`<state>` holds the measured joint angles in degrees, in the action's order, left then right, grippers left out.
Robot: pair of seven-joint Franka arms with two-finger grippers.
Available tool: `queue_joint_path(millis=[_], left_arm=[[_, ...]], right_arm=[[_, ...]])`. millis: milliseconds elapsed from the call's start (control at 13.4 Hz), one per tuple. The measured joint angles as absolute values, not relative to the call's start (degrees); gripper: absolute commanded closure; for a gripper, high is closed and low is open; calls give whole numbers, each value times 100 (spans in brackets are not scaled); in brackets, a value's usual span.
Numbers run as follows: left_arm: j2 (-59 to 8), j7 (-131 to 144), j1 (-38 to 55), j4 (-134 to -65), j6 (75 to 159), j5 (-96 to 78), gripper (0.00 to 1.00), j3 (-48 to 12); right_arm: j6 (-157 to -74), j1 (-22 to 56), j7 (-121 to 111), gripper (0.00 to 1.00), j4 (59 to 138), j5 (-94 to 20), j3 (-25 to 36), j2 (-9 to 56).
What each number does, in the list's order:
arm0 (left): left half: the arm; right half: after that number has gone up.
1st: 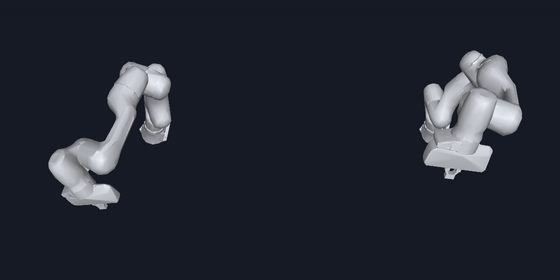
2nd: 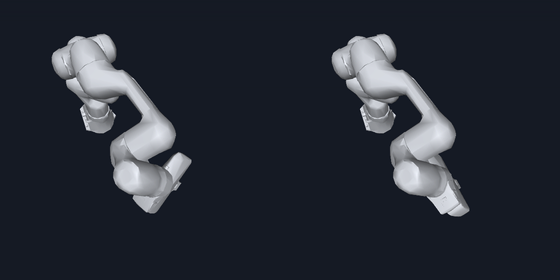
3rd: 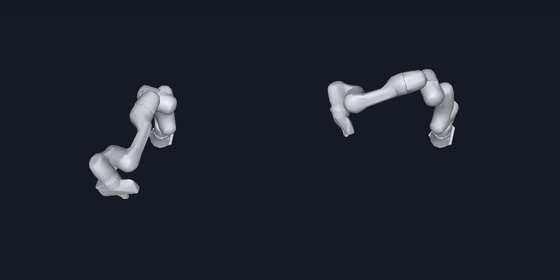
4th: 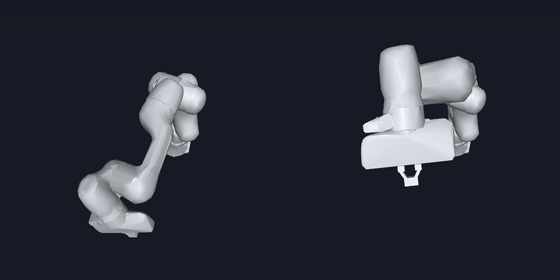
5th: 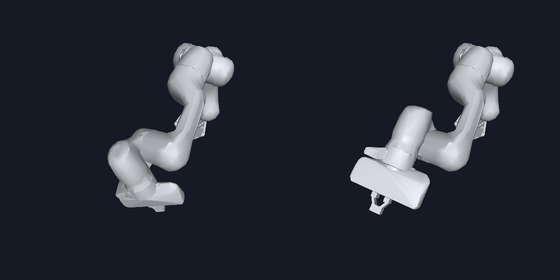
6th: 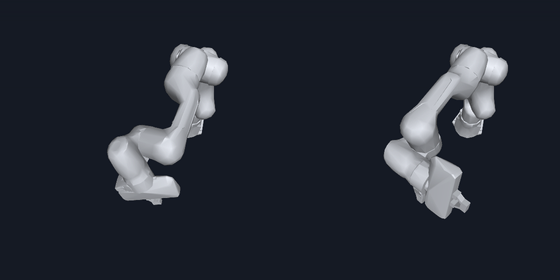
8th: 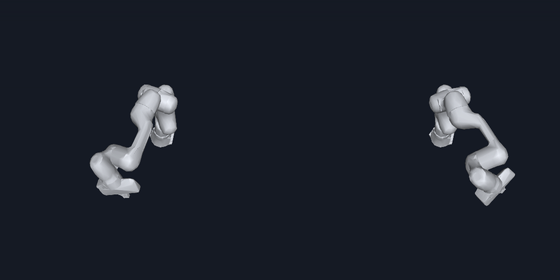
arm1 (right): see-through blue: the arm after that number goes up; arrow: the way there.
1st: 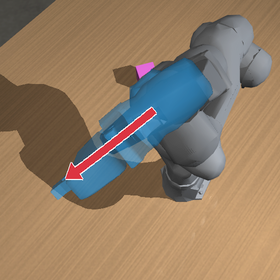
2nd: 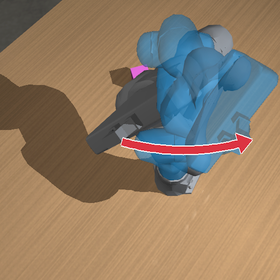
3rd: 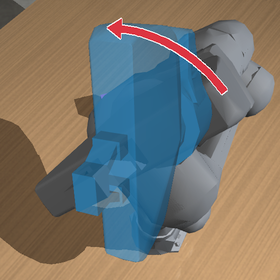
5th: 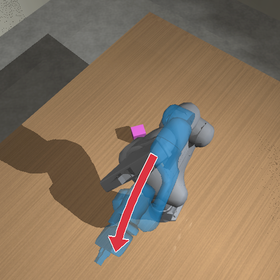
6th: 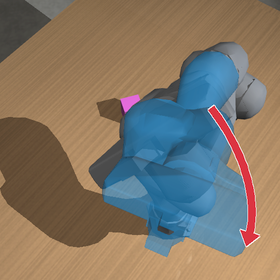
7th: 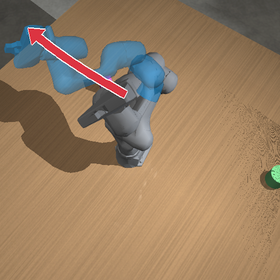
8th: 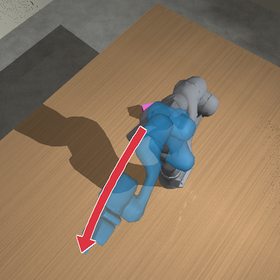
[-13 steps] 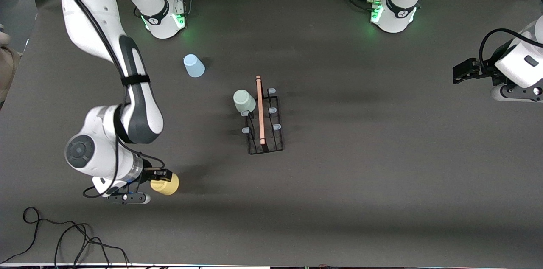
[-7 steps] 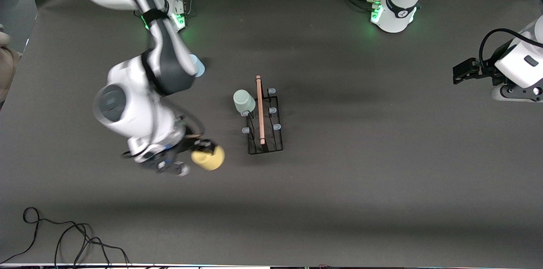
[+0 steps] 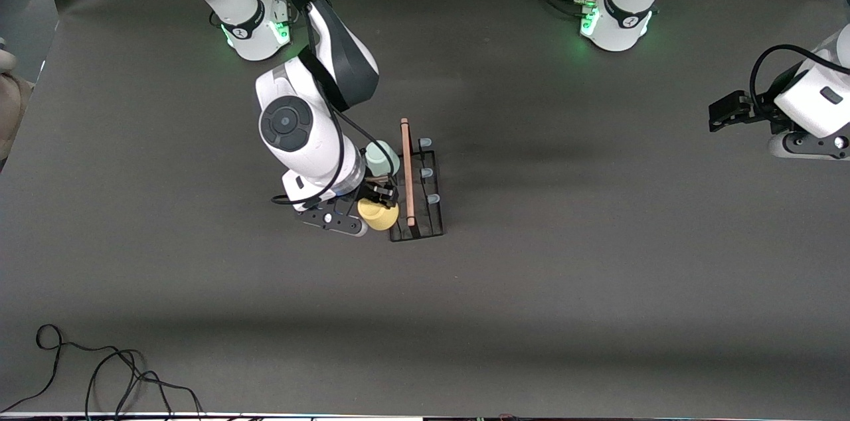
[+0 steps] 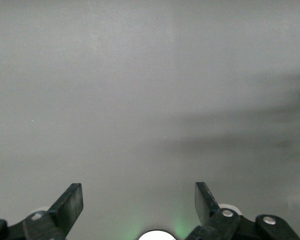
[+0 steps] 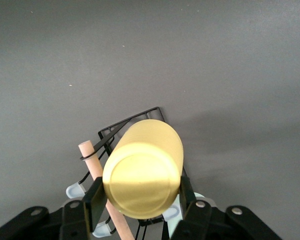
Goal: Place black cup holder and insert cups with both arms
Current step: 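Carry the yellow cup to the rack and lower it onto a peg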
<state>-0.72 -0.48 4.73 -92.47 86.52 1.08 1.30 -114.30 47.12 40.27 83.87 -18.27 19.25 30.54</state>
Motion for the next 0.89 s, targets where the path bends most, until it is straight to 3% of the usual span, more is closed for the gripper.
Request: queue_joint_path(millis=[149,298,372,447,521,893], left_arm=[[-72,-48,473,-9247,8652,108,0,130],[-72,-48,473,-9247,8652,109,0,130],[-72,-48,473,-9247,8652,109,0,130],[-72,-48,473,-9247,8652,109,0,129],[-72,-48,473,-9247,8652,109,0,129],[-72,-48,473,-9247,8652,109,0,128]], right_arm=[[-11430,4711,4027,77,8410,-1827,1934,3056],[-11430,4711,4027,66,8423,-1827,1933,3083],[-11430,4711,4027,51,8432,-1827,1933,3112],[-11435,4711,4027,19,8439,-1827,1933,3149],[-11450,4712,4027,1,8441,-1827,1933,3191],[-11472,4682,4015,0,8396,-1827,2015,3224]])
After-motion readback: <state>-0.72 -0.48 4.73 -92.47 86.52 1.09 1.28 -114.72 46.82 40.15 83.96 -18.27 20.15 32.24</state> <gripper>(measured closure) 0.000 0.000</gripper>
